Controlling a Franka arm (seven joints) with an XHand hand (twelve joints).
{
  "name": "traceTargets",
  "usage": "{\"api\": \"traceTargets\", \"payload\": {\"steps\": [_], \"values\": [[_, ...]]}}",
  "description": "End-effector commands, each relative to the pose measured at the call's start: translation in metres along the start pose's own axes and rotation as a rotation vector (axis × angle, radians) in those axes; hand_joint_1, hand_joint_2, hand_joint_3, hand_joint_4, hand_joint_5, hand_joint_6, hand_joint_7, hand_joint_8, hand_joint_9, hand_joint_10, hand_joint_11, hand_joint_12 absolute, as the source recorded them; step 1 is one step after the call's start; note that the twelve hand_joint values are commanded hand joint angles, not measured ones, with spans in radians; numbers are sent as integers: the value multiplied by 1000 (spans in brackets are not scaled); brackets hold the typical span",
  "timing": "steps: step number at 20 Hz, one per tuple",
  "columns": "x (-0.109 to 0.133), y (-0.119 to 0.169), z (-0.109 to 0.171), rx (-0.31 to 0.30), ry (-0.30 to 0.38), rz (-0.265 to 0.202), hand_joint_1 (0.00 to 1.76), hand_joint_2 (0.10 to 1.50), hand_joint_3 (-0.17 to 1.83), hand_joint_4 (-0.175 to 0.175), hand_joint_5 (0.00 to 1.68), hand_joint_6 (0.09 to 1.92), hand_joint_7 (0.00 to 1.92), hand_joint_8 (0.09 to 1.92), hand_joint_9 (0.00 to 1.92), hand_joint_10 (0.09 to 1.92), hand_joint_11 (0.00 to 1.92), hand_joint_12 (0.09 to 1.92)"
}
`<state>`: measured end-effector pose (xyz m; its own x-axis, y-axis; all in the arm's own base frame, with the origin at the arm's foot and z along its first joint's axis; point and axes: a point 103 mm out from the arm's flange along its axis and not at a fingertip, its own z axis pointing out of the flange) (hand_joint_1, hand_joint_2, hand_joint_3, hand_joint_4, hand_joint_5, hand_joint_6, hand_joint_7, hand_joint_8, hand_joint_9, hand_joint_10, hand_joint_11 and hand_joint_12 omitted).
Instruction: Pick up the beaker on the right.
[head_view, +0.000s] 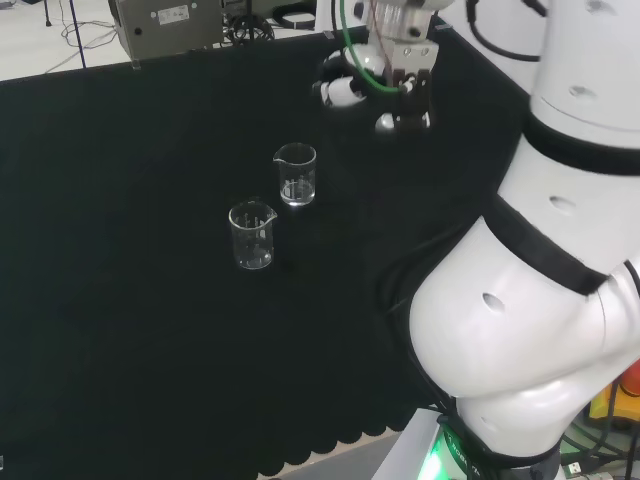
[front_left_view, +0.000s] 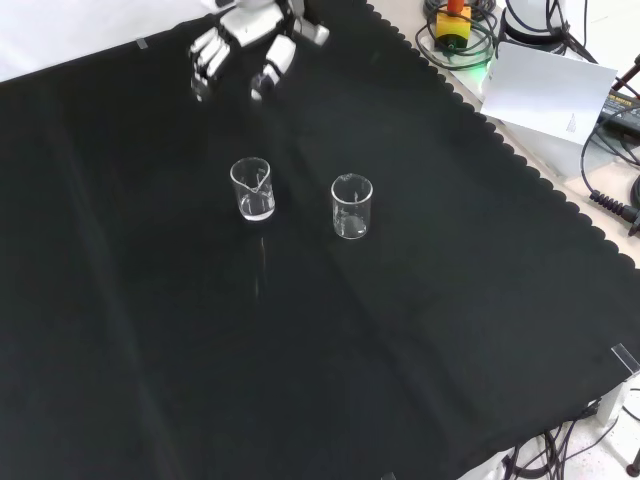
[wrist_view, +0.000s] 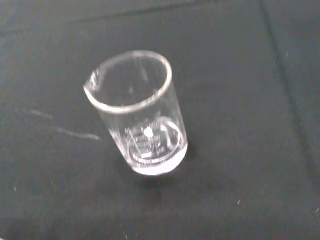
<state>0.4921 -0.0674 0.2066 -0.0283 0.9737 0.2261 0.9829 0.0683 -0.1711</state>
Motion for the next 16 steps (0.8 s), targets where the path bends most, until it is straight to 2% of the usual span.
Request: {"api": "traceTargets", "payload": {"steps": [1,3,7,10,16], "values": [[-6,35,52,44,84,-72,703,916,107,-65,419,87,242,716,413,730,123,1410],[-9,36,54,55,94,-89,808,829,96,-68,414,87,262,727,441,709,142,1402],[-15,35,58,53,109,-110,828,742,97,-75,328,87,189,750,384,702,118,1411],[-17,32,61,19,143,-120,827,722,108,-80,301,87,160,762,357,711,95,1416],[-19,30,72,7,200,-146,831,705,130,-88,354,87,205,775,402,717,110,1412]]}}
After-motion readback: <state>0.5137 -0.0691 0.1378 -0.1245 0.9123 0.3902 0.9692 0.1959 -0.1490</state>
